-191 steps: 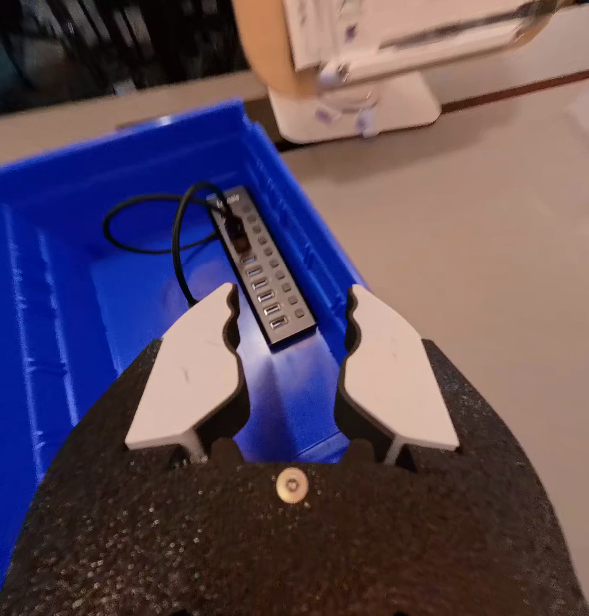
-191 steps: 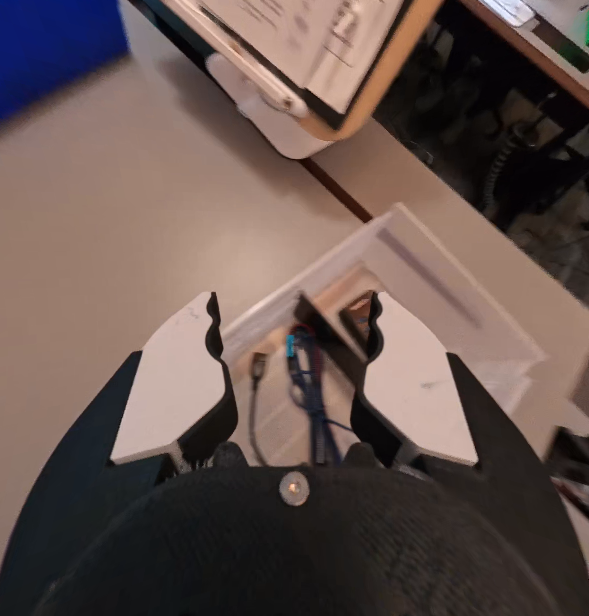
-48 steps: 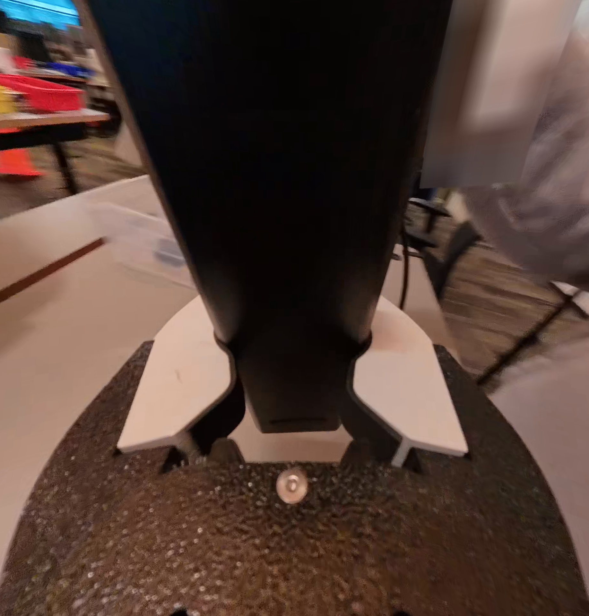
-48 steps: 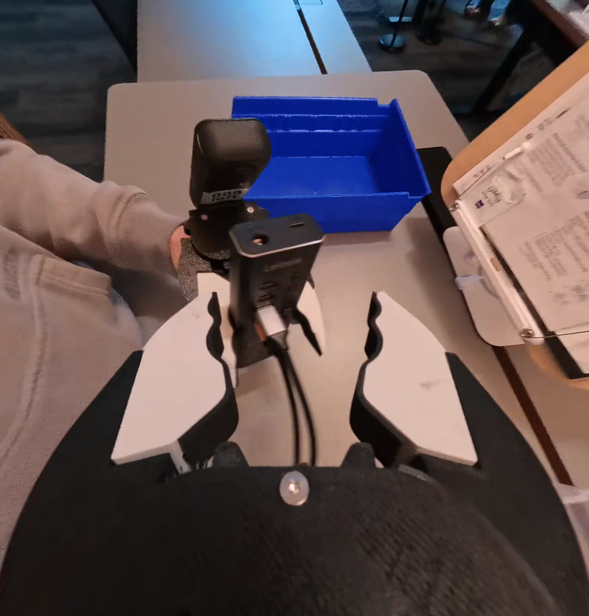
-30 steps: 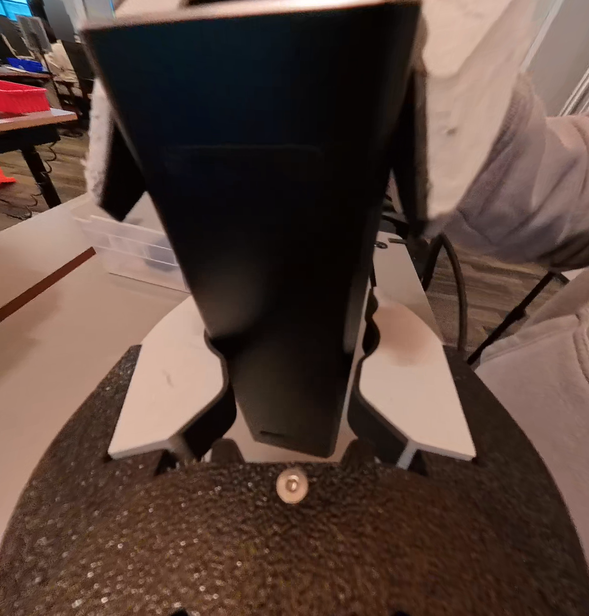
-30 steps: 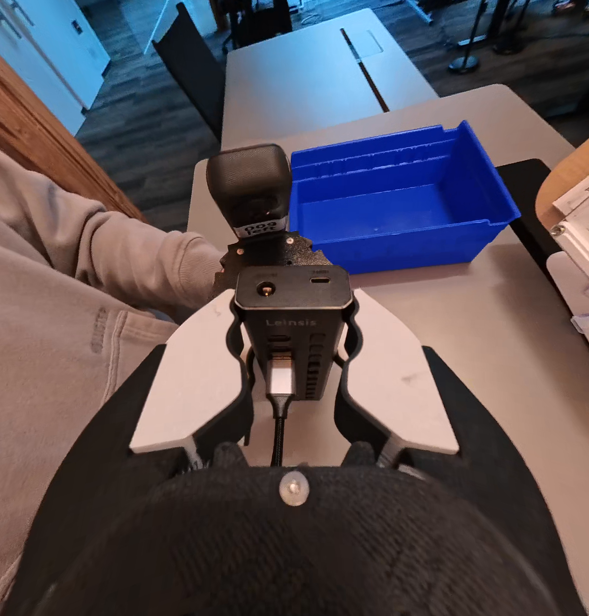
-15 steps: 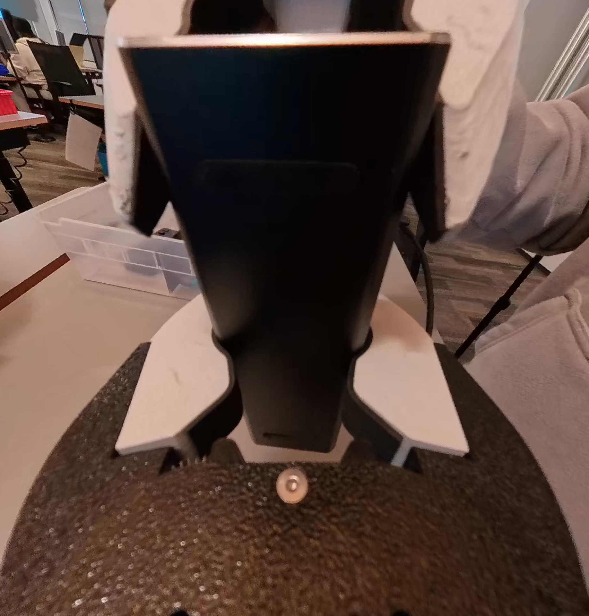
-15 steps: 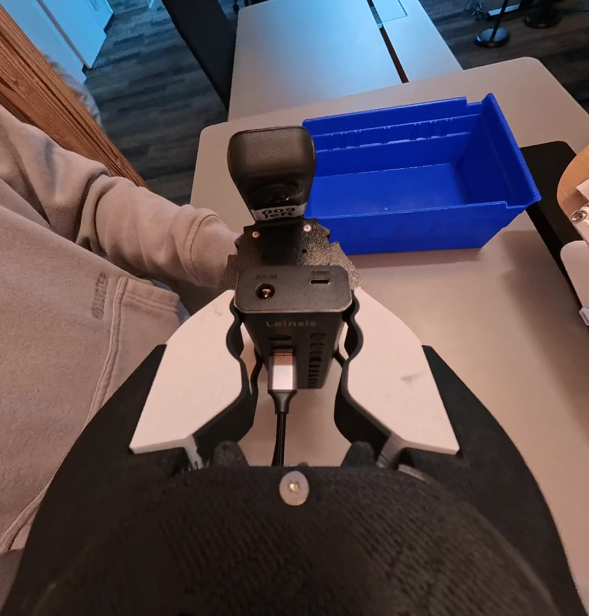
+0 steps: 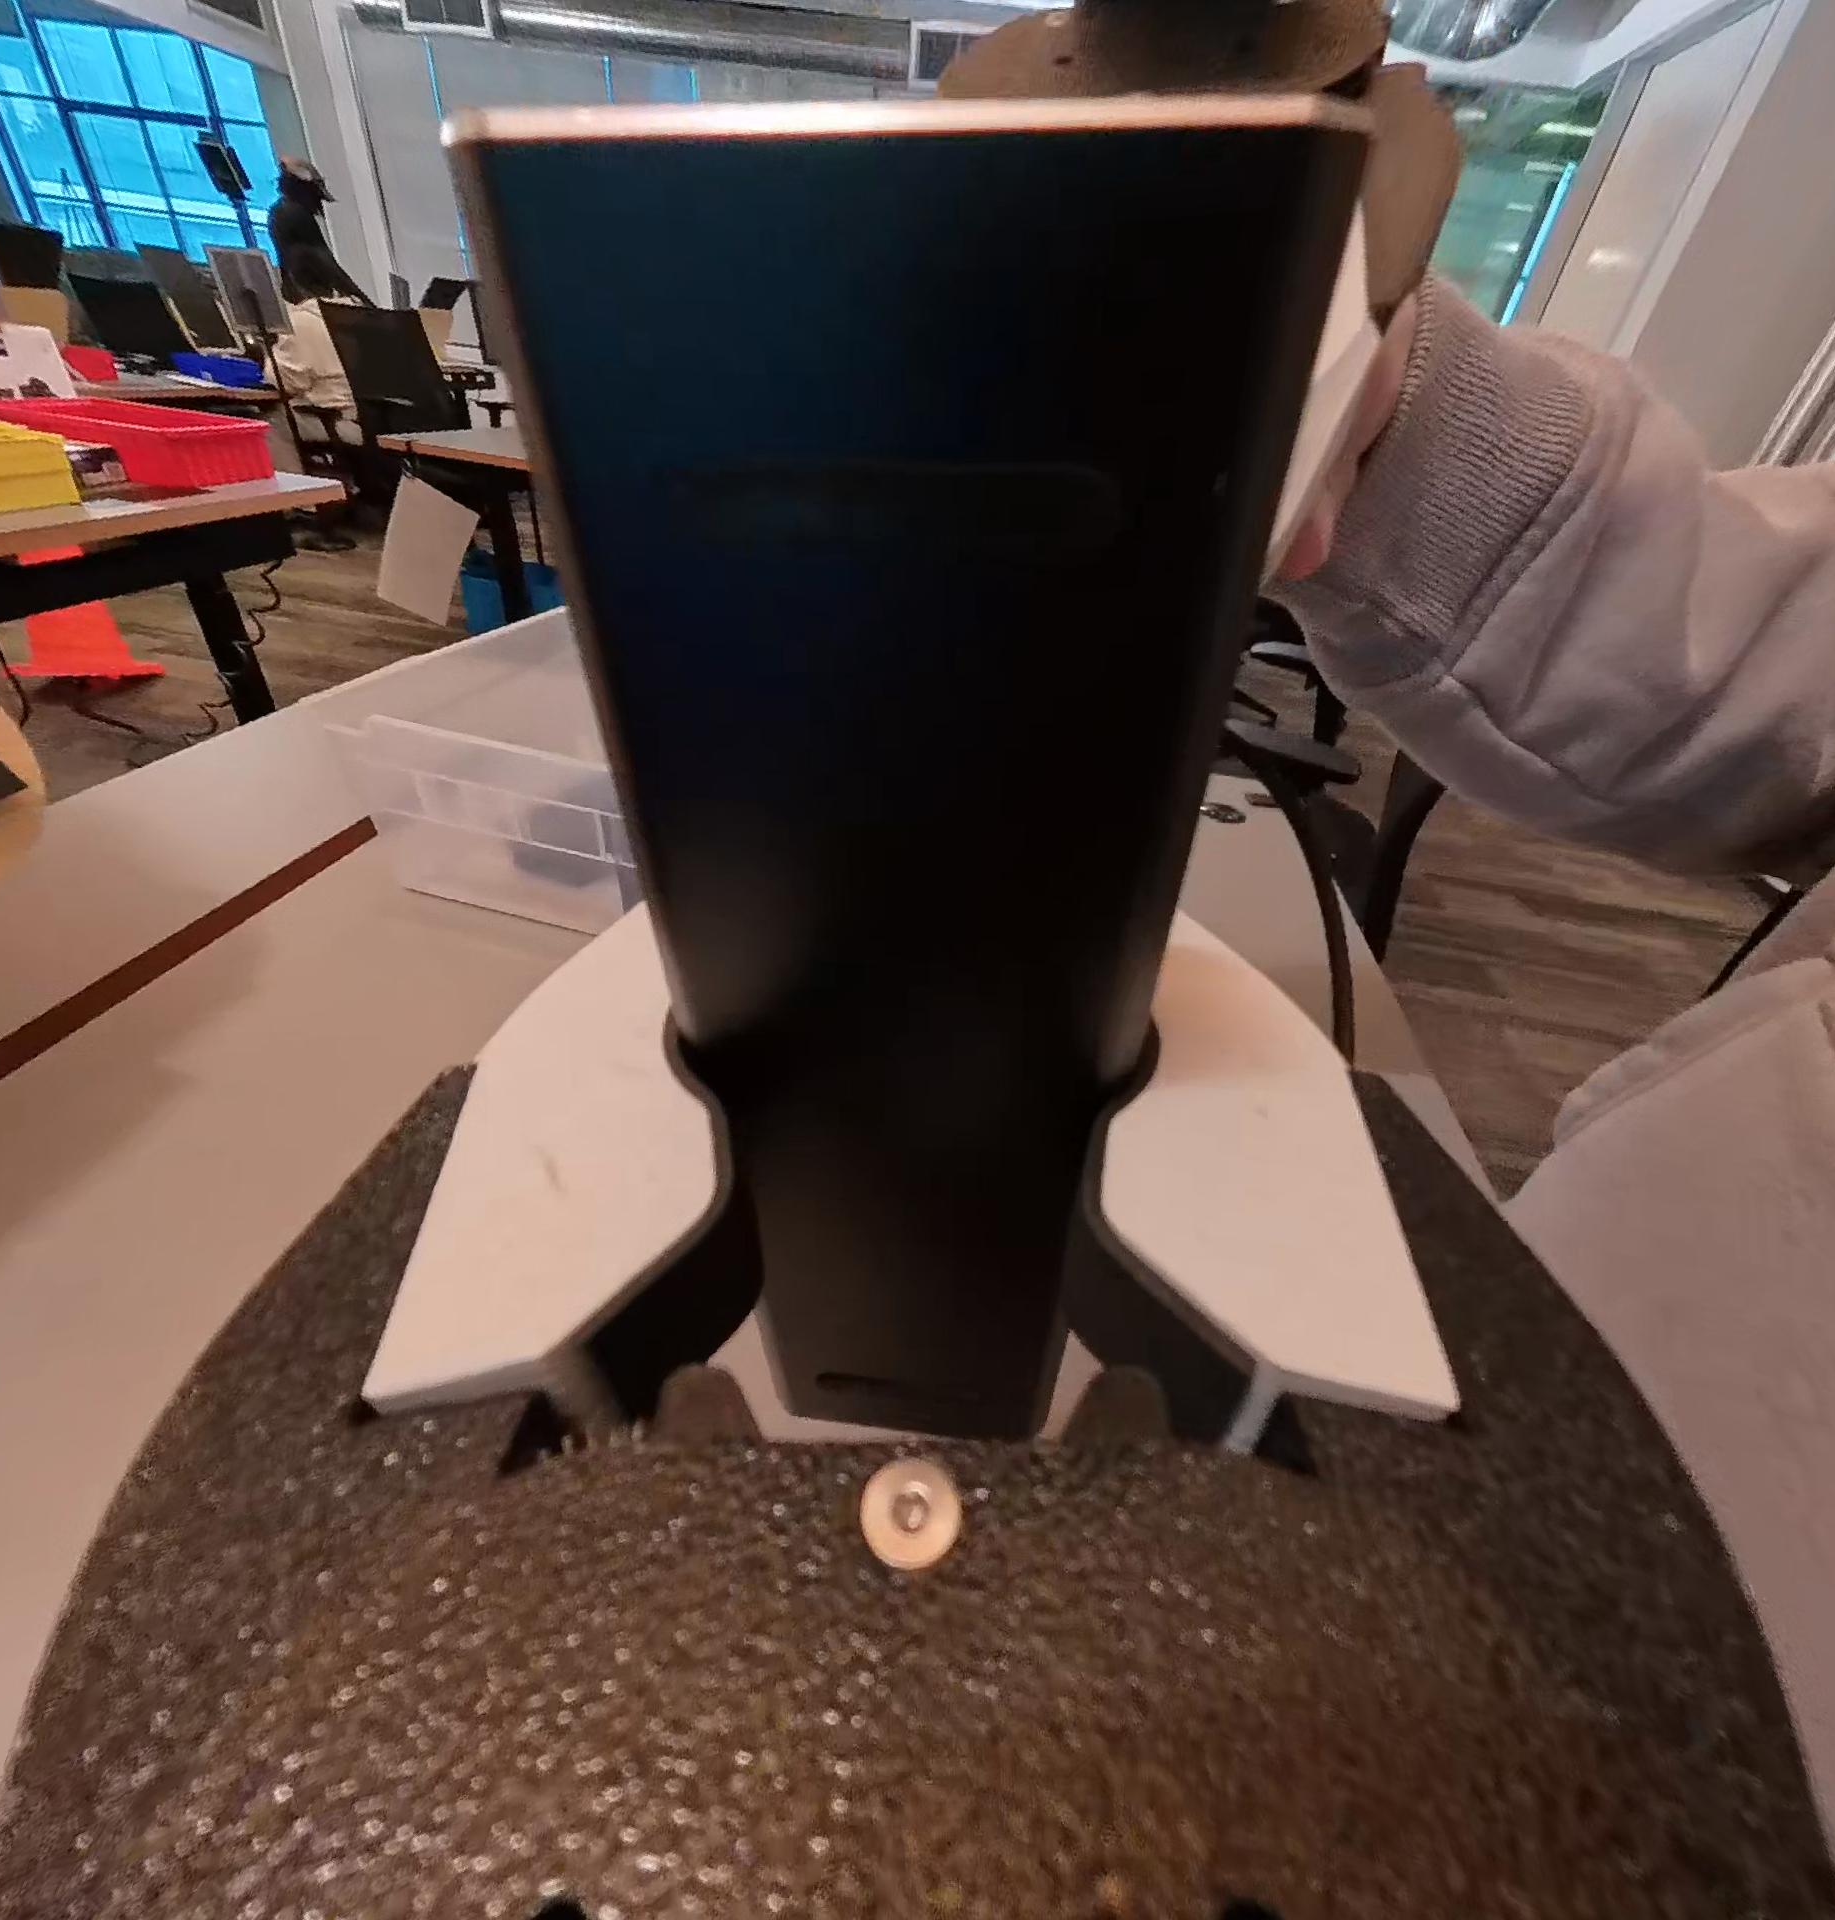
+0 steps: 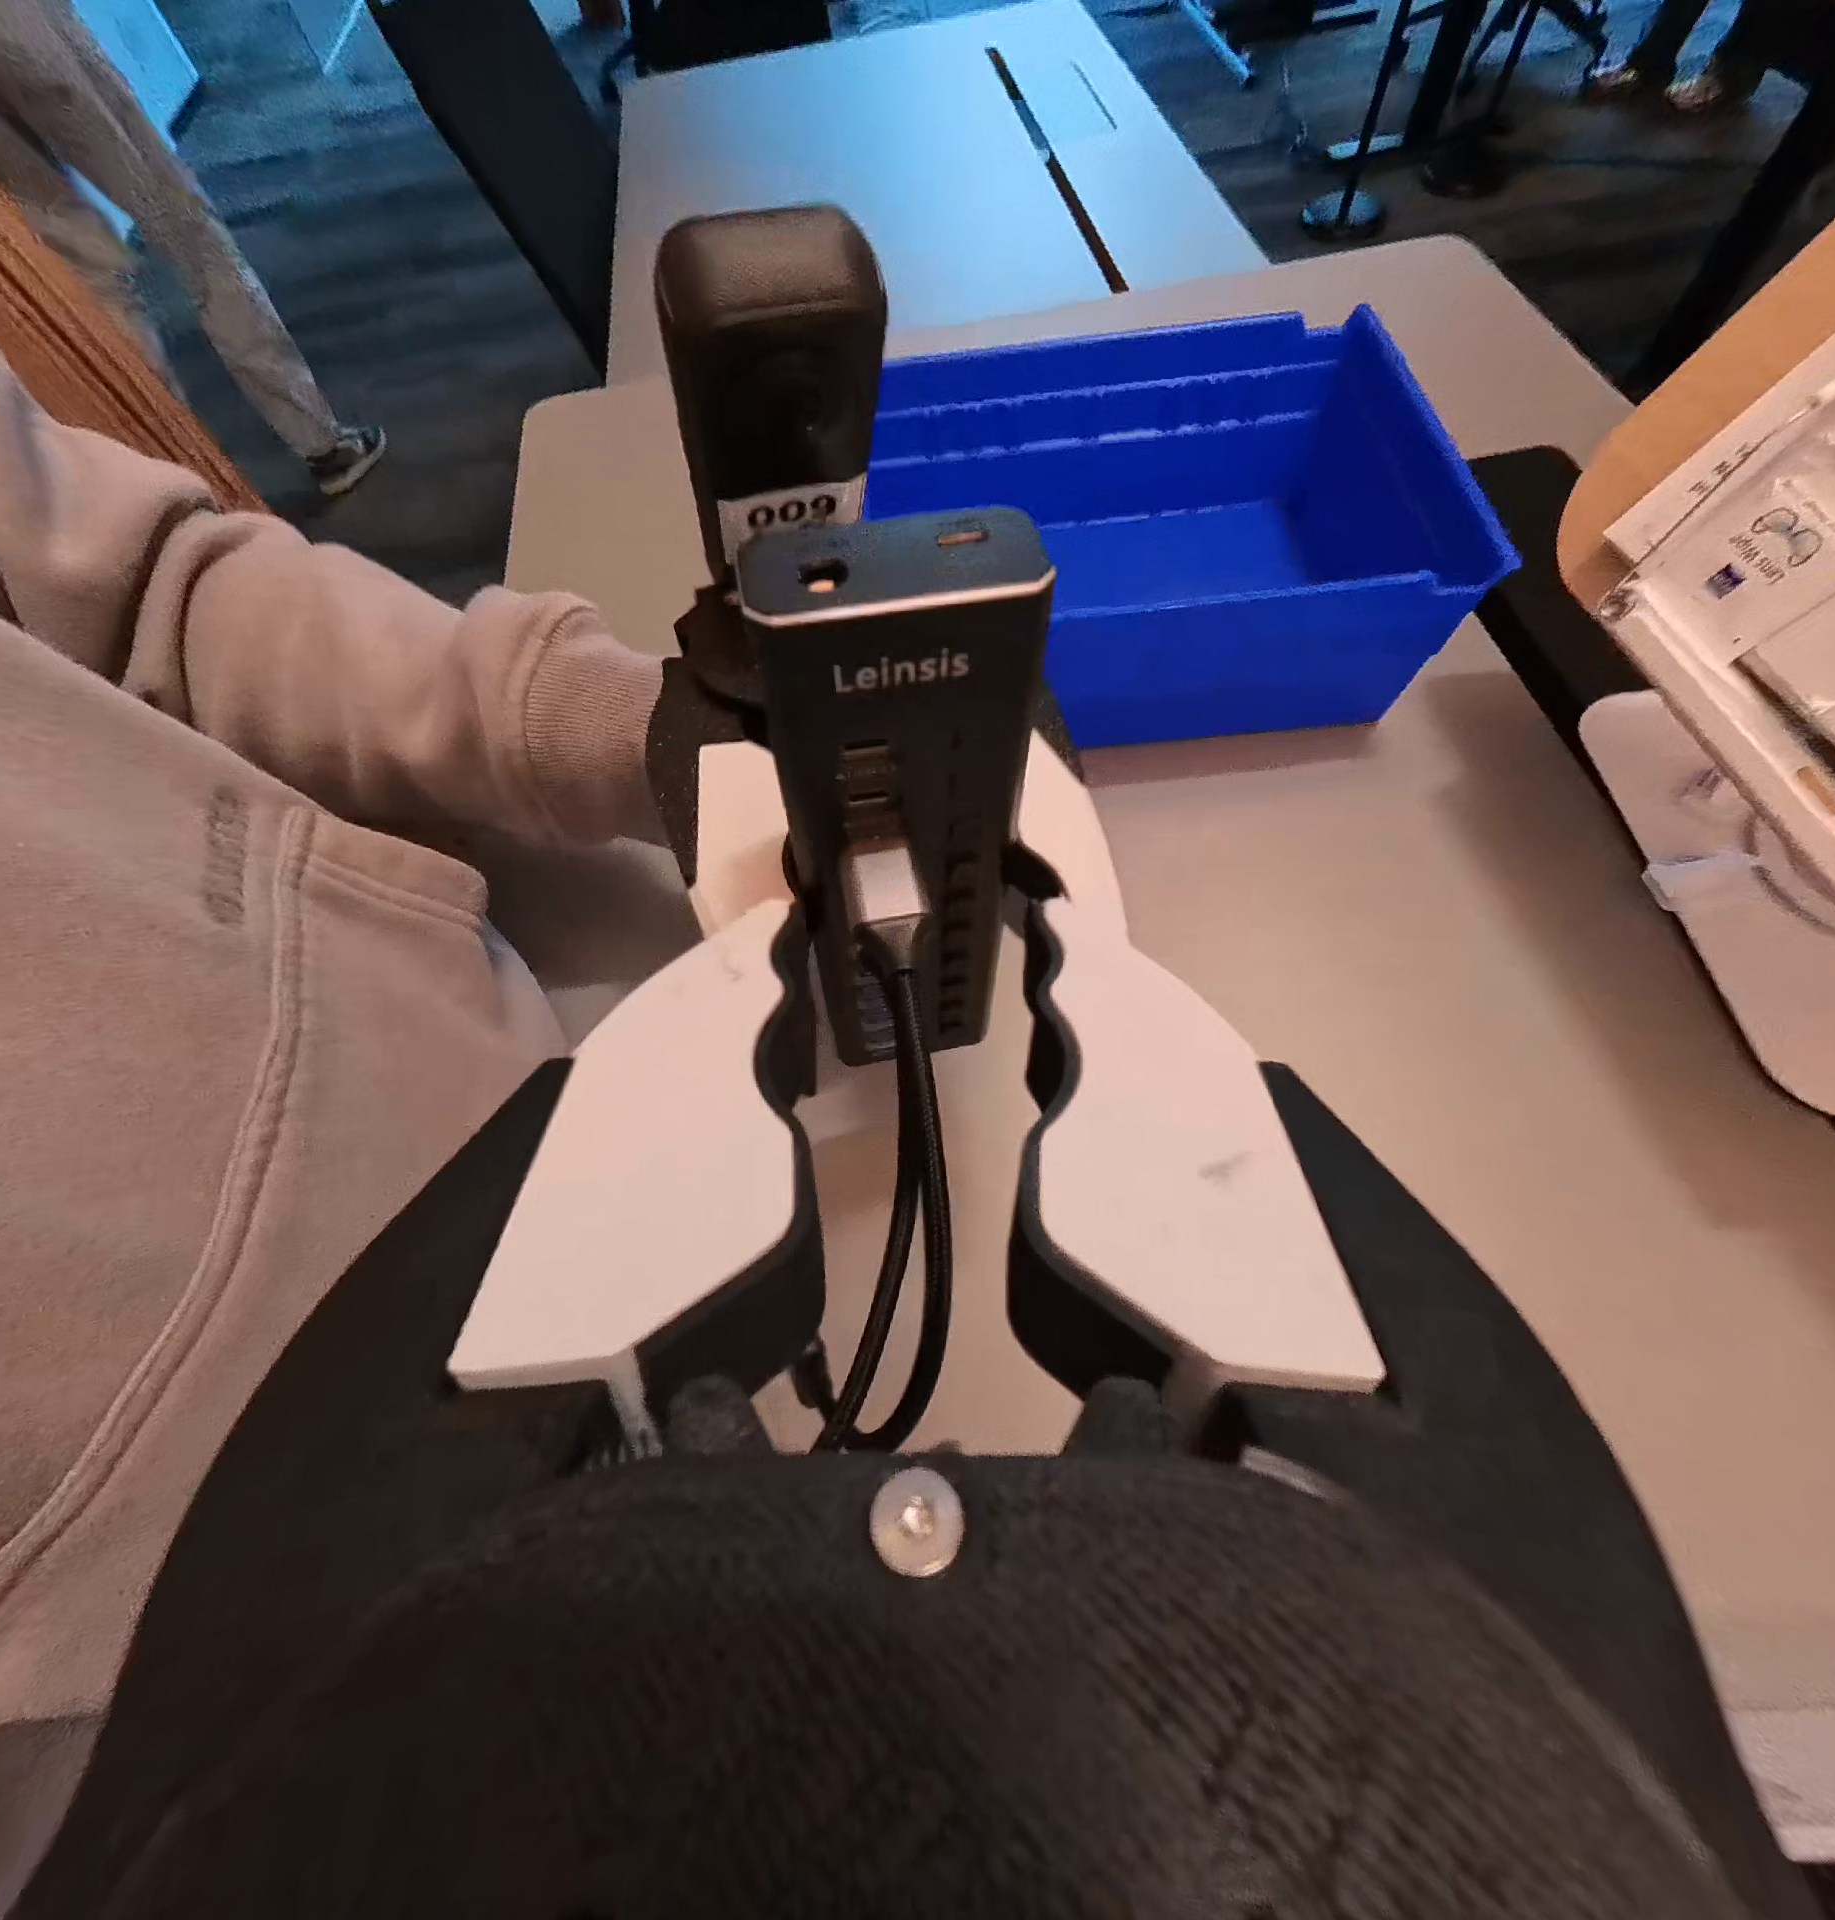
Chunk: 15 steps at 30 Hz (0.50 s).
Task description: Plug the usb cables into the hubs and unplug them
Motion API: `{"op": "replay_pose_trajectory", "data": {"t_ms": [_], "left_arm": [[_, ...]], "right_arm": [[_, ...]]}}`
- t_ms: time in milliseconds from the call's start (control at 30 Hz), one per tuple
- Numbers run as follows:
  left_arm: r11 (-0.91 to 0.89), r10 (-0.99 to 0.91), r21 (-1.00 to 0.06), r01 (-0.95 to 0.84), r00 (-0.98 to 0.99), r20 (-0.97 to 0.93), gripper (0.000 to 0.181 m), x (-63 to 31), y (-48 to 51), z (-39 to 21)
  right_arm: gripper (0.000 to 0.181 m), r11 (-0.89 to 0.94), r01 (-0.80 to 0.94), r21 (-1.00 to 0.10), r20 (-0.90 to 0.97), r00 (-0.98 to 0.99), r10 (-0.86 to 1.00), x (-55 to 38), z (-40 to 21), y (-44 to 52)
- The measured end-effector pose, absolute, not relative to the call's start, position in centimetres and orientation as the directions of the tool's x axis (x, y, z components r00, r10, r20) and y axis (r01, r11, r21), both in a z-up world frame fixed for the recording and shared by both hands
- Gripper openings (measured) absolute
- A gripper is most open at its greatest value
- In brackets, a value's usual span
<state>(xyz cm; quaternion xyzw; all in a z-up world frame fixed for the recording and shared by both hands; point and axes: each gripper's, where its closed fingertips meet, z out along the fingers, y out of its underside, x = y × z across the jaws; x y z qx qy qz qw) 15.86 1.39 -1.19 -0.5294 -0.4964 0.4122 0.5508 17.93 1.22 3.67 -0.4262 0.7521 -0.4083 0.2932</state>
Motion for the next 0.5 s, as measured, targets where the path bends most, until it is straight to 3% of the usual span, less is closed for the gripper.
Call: {"op": "replay_pose_trajectory", "data": {"t_ms": [200,367,500], "left_arm": [[0.088,0.977,-0.994,0.058,0.188,0.097,0.073,15.7,2.1,-1.3],[0.073,0.977,-0.996,0.057,0.195,0.083,0.072,15.9,2.5,-1.6],[0.058,0.973,-0.996,0.065,0.222,0.071,0.072,15.4,3.5,-2.3]], "right_arm": [[0.018,0.291,-0.411,-0.864,-0.081,-0.457,-0.886,19.1,2.2,2.0],[0.017,0.312,-0.391,-0.866,-0.116,-0.451,-0.885,19.1,2.0,2.5],[0.017,0.325,-0.515,-0.793,-0.096,-0.422,-0.902,18.1,1.1,3.7]]}}
